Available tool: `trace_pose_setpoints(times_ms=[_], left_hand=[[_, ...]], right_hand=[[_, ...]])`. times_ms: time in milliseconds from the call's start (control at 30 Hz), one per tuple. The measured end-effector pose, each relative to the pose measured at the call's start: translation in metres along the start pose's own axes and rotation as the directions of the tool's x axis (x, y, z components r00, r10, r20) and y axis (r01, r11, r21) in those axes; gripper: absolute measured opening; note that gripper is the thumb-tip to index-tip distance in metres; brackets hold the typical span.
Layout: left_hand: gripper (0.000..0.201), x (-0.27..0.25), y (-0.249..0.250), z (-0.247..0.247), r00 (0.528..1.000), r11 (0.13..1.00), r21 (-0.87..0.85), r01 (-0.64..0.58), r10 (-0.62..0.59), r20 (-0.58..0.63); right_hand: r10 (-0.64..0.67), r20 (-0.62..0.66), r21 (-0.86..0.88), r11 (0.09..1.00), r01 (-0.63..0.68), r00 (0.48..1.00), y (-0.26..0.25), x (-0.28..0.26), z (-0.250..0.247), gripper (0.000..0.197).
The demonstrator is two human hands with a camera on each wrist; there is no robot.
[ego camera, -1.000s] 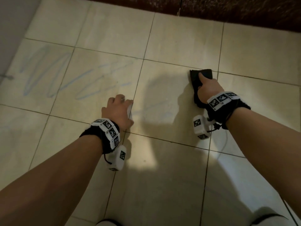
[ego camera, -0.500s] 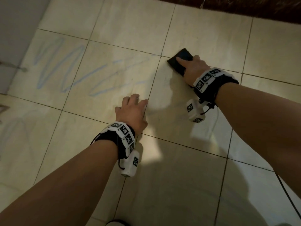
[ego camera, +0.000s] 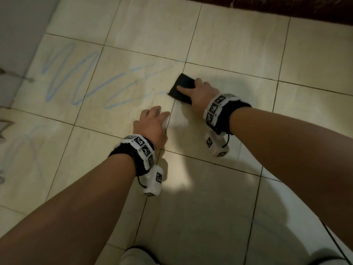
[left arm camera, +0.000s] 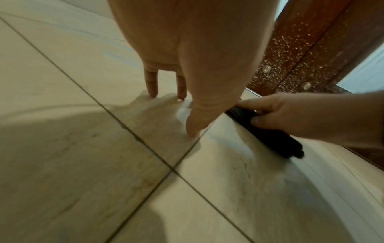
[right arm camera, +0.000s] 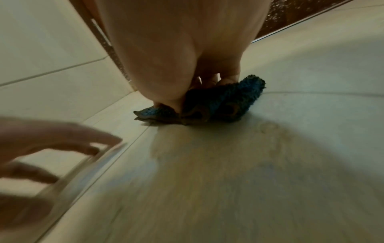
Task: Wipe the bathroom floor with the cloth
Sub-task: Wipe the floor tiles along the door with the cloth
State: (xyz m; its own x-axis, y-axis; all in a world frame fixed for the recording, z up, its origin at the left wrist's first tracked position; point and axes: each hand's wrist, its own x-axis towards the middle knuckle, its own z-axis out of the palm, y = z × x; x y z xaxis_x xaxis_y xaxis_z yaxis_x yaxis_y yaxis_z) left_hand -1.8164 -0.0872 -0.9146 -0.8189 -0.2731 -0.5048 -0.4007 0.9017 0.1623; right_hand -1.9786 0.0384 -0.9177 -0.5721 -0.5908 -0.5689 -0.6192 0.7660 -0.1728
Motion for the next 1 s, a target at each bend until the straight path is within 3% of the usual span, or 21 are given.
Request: trace_pose_setpoints(times_ms=[133,200,333,433,733,833,900,1000], left_hand=[[0.061,-0.008,-0.011,-0.006,0.995,0.971,-0.239,-0.021,-0.003,-0.100],[0.063,-0.016,-0.015,-0.009,0.995,0.962,-0.273,-0.003,-0.025,-0.100],[0.063,-0.024,-0.012,-0.012,0.997,0.972,-0.235,0.025,-0.040,-0.061],[0.060,-0.021,-0.012,-0.010,0.999,0.979,-0.203,0.028,-0.034,-0.030],[0.059,-0.019,-0.011,0.000,1.000,0.995,-0.097,0.019,-0.018,0.011],[0.058,-0.020,-0.009,0.001,0.999,0.994,-0.104,0.032,-0.031,0.010],[0.062,-0.021,-0.007,0.001,0.999,0.996,-0.083,0.046,-0.044,0.031],[0.072,-0.022,-0.005,0.001,0.997,0.998,-0.050,0.045,-0.042,0.059]], right_hand=[[-0.057,0.019,-0.065,0.996,0.058,0.998,-0.013,-0.018,0.019,0.074],[-0.085,0.036,-0.074,0.993,0.087,0.996,-0.018,-0.028,0.027,0.070],[-0.155,0.096,-0.052,0.986,0.160,0.983,-0.031,-0.052,0.041,0.061],[-0.251,0.151,-0.101,0.958,0.267,0.956,-0.040,-0.072,0.056,0.067],[-0.308,0.089,-0.084,0.945,0.315,0.947,-0.027,-0.107,0.089,0.065],[-0.215,-0.046,-0.023,0.977,0.214,0.976,0.004,-0.106,0.083,0.059],[-0.055,-0.117,0.060,0.996,0.062,0.992,0.036,-0.098,0.071,0.056],[0.186,-0.120,0.169,0.972,-0.165,0.975,0.091,-0.087,0.049,0.054]])
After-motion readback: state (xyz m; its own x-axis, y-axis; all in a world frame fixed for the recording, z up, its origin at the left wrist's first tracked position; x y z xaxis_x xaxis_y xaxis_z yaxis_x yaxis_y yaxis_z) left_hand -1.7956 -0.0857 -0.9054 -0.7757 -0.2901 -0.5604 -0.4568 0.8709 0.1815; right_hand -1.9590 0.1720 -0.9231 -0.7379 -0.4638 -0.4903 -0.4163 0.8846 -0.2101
